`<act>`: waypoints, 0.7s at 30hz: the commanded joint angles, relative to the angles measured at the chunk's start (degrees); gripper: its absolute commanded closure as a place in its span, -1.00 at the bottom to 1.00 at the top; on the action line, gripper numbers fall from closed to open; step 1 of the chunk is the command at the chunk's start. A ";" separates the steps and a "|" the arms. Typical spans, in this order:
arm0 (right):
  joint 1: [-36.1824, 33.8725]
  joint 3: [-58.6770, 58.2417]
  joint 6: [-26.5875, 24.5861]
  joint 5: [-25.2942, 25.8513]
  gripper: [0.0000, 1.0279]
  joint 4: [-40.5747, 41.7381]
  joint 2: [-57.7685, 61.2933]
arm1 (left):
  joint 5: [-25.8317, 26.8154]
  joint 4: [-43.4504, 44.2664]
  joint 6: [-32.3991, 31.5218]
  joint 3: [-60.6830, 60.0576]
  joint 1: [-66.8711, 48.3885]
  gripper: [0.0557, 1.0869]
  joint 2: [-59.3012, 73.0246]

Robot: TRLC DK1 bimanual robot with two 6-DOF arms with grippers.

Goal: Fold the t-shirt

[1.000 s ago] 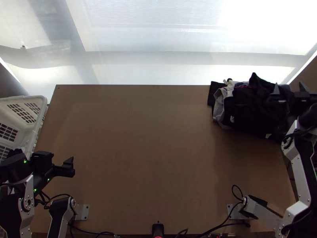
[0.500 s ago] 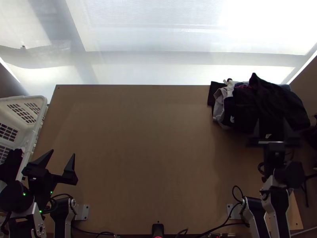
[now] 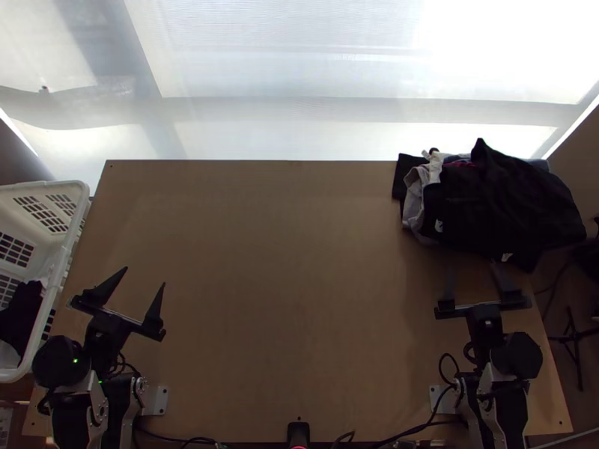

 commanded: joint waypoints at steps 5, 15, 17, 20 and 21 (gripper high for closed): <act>2.65 -1.23 -2.29 1.30 -0.91 -9.66 -2.22 | 0.24 6.67 6.39 -13.60 -2.60 -0.90 -0.78; 3.44 -1.32 -5.80 -1.43 -0.91 -15.38 -1.96 | 0.50 3.68 9.11 -14.92 -8.49 -0.90 -0.60; 2.48 -1.32 -5.80 -1.51 -0.91 -15.38 -2.04 | 0.42 2.81 9.47 -14.83 -8.49 -0.90 -0.60; 1.25 -1.32 -5.80 -1.51 -0.91 -15.38 -1.96 | 0.42 1.75 9.20 -14.65 -7.26 -0.90 -0.43; 1.25 -1.32 -5.71 -1.51 -0.91 -15.38 -1.96 | 0.33 1.31 9.20 -14.56 -7.17 -0.90 -0.51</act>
